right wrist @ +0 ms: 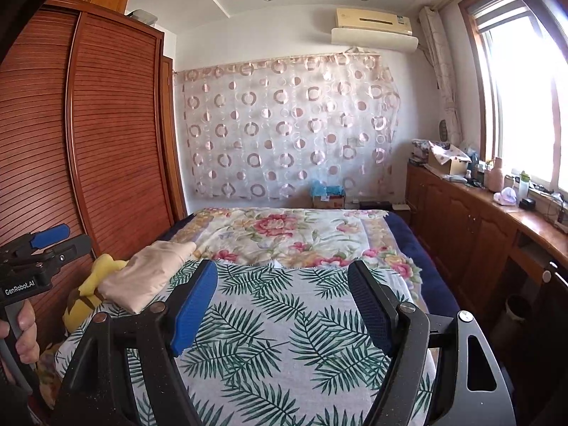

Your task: Fold small clothes

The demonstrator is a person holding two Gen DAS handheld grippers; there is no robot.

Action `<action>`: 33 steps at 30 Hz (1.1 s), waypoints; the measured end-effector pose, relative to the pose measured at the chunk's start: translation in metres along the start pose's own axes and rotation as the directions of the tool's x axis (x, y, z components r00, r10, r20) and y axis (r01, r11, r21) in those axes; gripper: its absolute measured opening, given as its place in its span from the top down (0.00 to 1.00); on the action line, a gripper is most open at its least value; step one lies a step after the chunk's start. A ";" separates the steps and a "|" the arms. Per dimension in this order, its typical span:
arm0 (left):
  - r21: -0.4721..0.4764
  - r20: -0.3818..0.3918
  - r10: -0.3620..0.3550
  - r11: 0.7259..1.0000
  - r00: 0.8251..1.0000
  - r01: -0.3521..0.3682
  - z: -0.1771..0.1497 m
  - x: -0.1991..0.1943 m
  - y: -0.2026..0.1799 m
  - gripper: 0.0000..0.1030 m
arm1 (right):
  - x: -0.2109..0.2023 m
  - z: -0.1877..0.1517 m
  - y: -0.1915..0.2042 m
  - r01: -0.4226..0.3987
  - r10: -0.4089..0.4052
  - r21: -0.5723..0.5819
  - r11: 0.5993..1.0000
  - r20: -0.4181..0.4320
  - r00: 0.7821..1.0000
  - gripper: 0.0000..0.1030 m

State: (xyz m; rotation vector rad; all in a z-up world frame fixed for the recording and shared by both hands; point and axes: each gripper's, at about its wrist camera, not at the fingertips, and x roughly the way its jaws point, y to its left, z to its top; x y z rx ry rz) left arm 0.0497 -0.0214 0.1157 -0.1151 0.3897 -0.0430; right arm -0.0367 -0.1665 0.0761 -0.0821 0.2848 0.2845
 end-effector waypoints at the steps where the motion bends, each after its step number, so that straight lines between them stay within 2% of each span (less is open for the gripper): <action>1: 0.000 0.001 0.000 1.000 1.000 0.000 0.000 0.000 0.000 0.19 | 0.000 0.000 -0.001 0.000 0.000 0.002 1.000 0.000 1.000 0.25; 33: 0.001 0.004 0.002 1.000 1.000 -0.002 0.000 -0.001 0.000 0.19 | 0.007 -0.001 -0.014 -0.009 0.009 -0.002 1.000 -0.003 1.000 0.25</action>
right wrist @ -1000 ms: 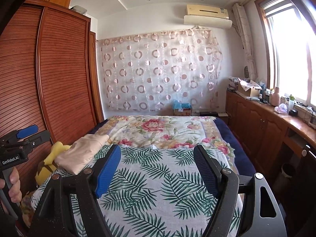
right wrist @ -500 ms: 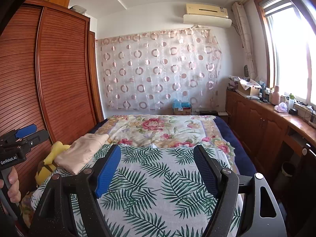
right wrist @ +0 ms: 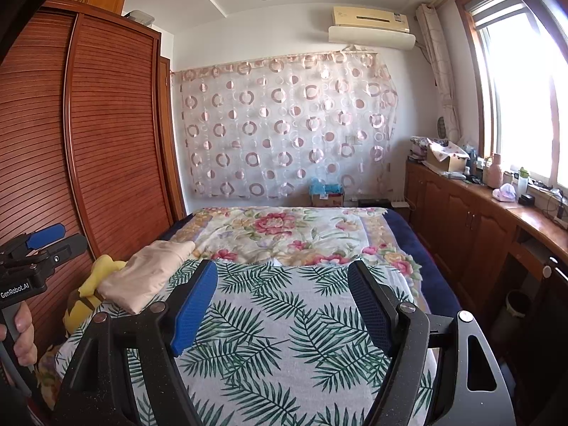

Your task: Fold small clothes

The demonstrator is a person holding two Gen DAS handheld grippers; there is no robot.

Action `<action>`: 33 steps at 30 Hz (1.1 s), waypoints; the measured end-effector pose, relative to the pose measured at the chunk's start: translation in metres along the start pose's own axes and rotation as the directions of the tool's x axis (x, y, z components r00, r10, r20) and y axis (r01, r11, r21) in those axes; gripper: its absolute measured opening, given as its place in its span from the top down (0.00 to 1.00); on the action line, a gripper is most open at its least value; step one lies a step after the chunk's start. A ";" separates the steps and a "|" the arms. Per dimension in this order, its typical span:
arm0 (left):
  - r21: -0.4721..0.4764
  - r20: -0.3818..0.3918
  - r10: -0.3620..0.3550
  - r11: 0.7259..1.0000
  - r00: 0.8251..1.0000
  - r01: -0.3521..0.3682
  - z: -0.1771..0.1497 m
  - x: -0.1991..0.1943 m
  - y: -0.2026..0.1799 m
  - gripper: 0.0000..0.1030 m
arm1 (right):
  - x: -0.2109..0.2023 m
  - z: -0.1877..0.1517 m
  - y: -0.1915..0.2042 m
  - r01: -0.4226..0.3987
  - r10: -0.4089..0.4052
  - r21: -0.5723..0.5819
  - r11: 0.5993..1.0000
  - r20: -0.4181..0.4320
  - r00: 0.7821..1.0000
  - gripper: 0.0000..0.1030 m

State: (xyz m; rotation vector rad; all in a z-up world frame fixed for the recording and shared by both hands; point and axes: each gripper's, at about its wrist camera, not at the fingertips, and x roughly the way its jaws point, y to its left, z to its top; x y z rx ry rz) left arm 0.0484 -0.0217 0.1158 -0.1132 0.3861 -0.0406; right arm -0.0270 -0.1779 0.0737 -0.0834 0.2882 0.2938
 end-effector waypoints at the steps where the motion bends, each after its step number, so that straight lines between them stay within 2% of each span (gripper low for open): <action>1: 0.000 0.001 0.000 1.000 1.000 0.000 0.000 0.000 0.000 0.19 | 0.000 0.000 0.000 0.002 -0.002 0.000 1.000 0.000 1.000 0.25; 33: 0.003 0.002 0.001 1.000 1.000 -0.001 -0.004 0.000 0.000 0.19 | 0.001 -0.001 -0.001 0.006 -0.006 0.004 1.000 -0.004 1.000 0.25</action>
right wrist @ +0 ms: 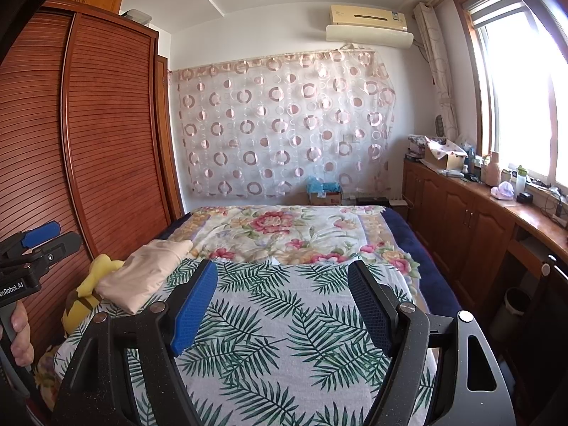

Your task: Fold small clothes

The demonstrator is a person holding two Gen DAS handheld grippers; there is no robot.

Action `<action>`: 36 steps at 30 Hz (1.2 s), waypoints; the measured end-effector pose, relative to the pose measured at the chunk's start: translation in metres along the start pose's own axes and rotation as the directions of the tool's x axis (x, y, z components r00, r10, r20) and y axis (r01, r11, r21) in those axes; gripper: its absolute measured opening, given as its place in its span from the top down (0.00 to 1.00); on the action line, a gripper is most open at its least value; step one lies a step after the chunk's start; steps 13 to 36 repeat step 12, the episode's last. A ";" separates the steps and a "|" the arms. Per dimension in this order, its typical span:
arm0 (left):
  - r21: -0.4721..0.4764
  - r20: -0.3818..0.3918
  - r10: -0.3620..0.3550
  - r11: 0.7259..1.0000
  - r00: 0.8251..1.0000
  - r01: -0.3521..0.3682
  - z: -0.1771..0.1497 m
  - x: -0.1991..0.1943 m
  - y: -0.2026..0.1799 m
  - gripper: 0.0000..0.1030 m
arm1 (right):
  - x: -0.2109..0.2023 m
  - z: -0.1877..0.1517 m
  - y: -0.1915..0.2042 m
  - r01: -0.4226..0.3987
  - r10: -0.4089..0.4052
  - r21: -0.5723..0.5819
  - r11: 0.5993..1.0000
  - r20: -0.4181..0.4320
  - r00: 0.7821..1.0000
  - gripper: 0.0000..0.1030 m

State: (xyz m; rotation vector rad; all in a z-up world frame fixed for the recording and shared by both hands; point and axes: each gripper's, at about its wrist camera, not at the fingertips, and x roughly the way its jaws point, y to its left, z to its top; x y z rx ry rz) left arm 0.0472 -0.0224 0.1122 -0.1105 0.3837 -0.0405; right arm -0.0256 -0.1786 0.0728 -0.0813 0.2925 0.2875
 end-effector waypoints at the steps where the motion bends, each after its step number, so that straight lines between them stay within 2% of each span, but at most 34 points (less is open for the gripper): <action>1: 0.000 0.001 0.000 1.000 1.000 0.000 0.000 0.000 0.000 0.19 | 0.000 0.000 0.000 0.000 0.000 0.000 1.000 -0.001 1.000 0.25; 36: 0.002 0.001 0.000 1.000 1.000 0.000 -0.001 0.001 0.000 0.19 | 0.001 -0.001 0.000 0.004 -0.004 0.002 1.000 0.000 1.000 0.25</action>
